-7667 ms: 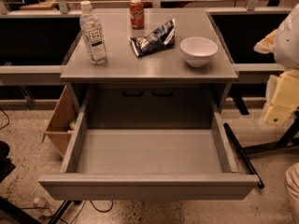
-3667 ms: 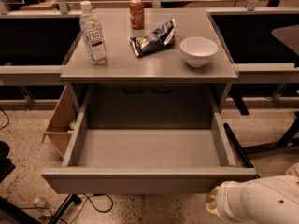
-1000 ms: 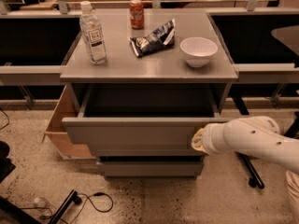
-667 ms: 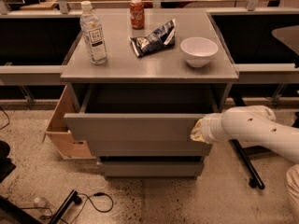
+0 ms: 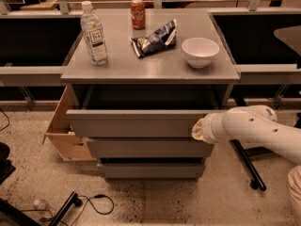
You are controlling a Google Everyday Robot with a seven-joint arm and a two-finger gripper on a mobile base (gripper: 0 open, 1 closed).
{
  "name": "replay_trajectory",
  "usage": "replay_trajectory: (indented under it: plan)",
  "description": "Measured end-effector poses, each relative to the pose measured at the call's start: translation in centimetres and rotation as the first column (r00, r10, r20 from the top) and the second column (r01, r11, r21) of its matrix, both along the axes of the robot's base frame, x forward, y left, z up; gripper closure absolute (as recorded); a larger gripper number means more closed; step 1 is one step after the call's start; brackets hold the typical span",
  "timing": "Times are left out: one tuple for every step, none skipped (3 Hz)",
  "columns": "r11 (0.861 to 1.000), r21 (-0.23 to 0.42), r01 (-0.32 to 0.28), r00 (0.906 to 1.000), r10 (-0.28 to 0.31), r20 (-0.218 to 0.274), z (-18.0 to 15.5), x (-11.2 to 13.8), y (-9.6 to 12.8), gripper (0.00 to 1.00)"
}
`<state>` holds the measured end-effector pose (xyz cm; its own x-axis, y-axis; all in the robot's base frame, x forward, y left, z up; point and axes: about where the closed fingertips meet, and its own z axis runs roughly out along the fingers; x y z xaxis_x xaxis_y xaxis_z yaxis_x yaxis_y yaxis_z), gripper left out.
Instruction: Close top drawer
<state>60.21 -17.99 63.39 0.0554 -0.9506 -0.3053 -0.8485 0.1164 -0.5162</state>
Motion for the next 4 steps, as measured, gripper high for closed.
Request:
replay_trajectory:
  plan:
    - [1.000,0.000,0.000,1.0000,0.000,0.000,0.00,0.00,0.00,0.58]
    - [1.000,0.000,0.000,1.0000,0.000,0.000,0.00,0.00,0.00,0.27]
    - [1.000,0.000,0.000,1.0000,0.000,0.000,0.00,0.00,0.01,0.04]
    - [1.000,0.000,0.000,1.0000,0.000,0.000,0.00,0.00,0.01,0.00]
